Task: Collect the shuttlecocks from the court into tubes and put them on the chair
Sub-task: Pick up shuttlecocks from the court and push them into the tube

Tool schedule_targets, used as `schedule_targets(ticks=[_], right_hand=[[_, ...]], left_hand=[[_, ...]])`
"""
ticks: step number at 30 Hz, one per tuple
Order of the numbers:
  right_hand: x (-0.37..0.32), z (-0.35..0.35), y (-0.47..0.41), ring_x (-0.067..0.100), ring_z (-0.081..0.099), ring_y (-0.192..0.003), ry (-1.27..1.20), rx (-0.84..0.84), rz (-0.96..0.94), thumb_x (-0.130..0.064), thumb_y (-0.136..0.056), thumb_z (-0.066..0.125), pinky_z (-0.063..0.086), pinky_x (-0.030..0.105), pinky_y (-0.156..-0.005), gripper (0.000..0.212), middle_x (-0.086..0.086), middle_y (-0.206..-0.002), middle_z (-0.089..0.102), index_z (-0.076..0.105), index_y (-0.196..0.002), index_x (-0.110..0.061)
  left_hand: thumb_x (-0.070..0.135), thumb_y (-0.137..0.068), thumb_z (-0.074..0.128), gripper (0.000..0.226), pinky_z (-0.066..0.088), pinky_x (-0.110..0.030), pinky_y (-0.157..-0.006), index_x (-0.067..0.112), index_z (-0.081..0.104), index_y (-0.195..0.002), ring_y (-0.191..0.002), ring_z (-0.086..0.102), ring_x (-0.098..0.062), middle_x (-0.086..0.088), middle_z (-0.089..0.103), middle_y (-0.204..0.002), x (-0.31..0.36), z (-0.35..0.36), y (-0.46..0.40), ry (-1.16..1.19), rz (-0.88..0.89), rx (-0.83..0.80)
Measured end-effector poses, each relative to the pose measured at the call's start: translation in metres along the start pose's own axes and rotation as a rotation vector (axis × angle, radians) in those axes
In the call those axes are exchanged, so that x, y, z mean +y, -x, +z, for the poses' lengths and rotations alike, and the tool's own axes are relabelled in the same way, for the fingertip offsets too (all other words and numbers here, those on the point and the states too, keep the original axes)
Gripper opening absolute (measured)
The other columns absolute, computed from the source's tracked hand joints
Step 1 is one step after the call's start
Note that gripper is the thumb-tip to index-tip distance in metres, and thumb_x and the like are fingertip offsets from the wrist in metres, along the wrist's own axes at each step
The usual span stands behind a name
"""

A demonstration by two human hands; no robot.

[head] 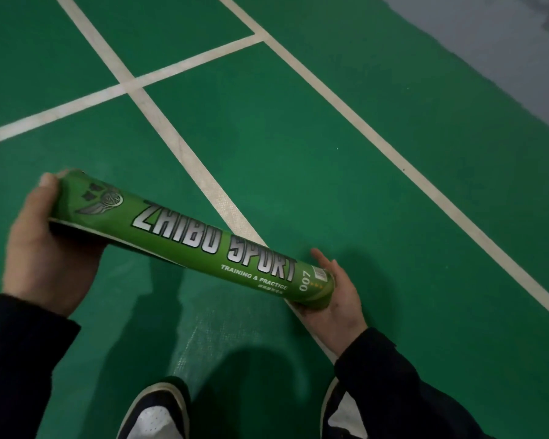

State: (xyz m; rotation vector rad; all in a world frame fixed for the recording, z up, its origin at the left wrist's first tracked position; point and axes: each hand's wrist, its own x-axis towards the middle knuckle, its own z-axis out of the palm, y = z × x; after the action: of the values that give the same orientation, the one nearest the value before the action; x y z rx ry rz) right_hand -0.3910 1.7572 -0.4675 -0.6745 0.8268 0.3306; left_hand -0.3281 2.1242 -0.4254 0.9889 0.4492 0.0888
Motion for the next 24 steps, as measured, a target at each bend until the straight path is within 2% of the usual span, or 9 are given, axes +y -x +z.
schedule_targets(ticks=[3, 6, 10, 12, 14, 16, 20, 22, 24], right_hand=[[-0.013, -0.002, 0.007, 0.040, 0.059, -0.117, -0.040, -0.023, -0.090, -0.036, -0.080, 0.060, 0.038, 0.059, -0.112, 0.059, 0.024, -0.131, 0.063, 0.063, -0.136, -0.018], [-0.024, -0.001, 0.016, 0.033, 0.059, -0.109, 0.086, -0.121, -0.233, -0.033, -0.092, 0.054, 0.042, 0.053, -0.110, 0.053, 0.020, -0.121, 0.062, 0.056, -0.140, -0.012], [-0.026, 0.013, 0.027, 0.027, 0.063, -0.115, 0.528, -0.175, -0.462, -0.047, -0.099, 0.045, 0.054, 0.044, -0.099, 0.045, 0.012, -0.133, 0.060, 0.054, -0.140, -0.032], [-0.024, 0.016, 0.030, 0.025, 0.060, -0.125, 0.680, -0.227, -0.534, -0.057, -0.096, 0.045, 0.052, 0.045, -0.104, 0.051, 0.007, -0.140, 0.057, 0.048, -0.145, -0.042], [-0.023, 0.019, 0.033, 0.019, 0.054, -0.135, 0.768, -0.279, -0.580, -0.059, -0.094, 0.043, 0.046, 0.045, -0.111, 0.055, -0.002, -0.150, 0.052, 0.040, -0.148, -0.049], [-0.021, 0.023, 0.036, 0.012, 0.048, -0.140, 0.797, -0.312, -0.583, -0.055, -0.097, 0.039, 0.042, 0.043, -0.116, 0.050, -0.009, -0.157, 0.044, 0.033, -0.147, -0.053], [-0.014, 0.028, 0.037, 0.006, 0.039, -0.145, 0.802, -0.355, -0.524, -0.053, -0.100, 0.033, 0.044, 0.035, -0.114, 0.052, -0.021, -0.163, 0.026, 0.019, -0.151, -0.057], [-0.015, 0.030, 0.036, 0.005, 0.043, -0.142, 0.687, -0.359, -0.458, -0.053, -0.100, 0.036, 0.047, 0.036, -0.110, 0.054, -0.029, -0.160, 0.028, 0.023, -0.152, -0.055], [-0.020, 0.033, 0.037, 0.006, 0.050, -0.137, 0.541, -0.334, -0.386, -0.051, -0.102, 0.042, 0.048, 0.037, -0.108, 0.051, -0.023, -0.156, 0.040, 0.037, -0.152, -0.046]], left_hand=[[0.061, -0.096, 0.059, 0.033, 0.051, -0.051, -0.101, 0.028, 0.059, -0.101, -0.109, 0.059, -0.027, 0.000, 0.061, -0.105, -0.005, 0.004, 0.001, -0.039, 0.006, -0.046], [0.064, -0.083, 0.073, 0.039, 0.061, -0.046, -0.088, 0.032, 0.064, -0.101, -0.099, 0.065, -0.021, 0.003, 0.065, -0.097, -0.012, -0.009, 0.004, -0.082, -0.009, 0.079], [0.071, -0.060, 0.083, 0.065, 0.063, -0.040, -0.071, 0.030, 0.061, -0.107, -0.099, 0.069, -0.020, 0.003, 0.068, -0.101, -0.023, -0.040, 0.003, -0.146, -0.167, 0.223], [0.073, -0.056, 0.083, 0.076, 0.062, -0.041, -0.065, 0.032, 0.056, -0.115, -0.092, 0.071, -0.020, 0.000, 0.068, -0.106, -0.026, -0.055, 0.001, -0.137, -0.244, 0.308], [0.074, -0.060, 0.077, 0.069, 0.059, -0.043, -0.069, 0.034, 0.055, -0.113, -0.088, 0.072, -0.018, 0.003, 0.071, -0.099, -0.026, -0.065, 0.000, -0.126, -0.272, 0.379], [0.073, -0.062, 0.075, 0.065, 0.058, -0.043, -0.070, 0.034, 0.056, -0.110, -0.089, 0.073, -0.018, 0.005, 0.071, -0.096, -0.027, -0.071, -0.001, -0.144, -0.281, 0.430], [0.070, -0.064, 0.076, 0.066, 0.060, -0.041, -0.058, 0.033, 0.057, -0.114, -0.093, 0.072, -0.021, 0.001, 0.069, -0.109, -0.029, -0.081, -0.005, -0.167, -0.265, 0.496], [0.070, -0.067, 0.072, 0.059, 0.058, -0.039, -0.059, 0.033, 0.059, -0.111, -0.090, 0.072, -0.018, 0.004, 0.070, -0.101, -0.032, -0.072, -0.003, -0.179, -0.296, 0.485], [0.067, -0.077, 0.064, 0.043, 0.053, -0.038, -0.064, 0.031, 0.060, -0.099, -0.082, 0.069, -0.015, 0.007, 0.069, -0.087, -0.036, -0.065, 0.001, -0.192, -0.328, 0.466]])
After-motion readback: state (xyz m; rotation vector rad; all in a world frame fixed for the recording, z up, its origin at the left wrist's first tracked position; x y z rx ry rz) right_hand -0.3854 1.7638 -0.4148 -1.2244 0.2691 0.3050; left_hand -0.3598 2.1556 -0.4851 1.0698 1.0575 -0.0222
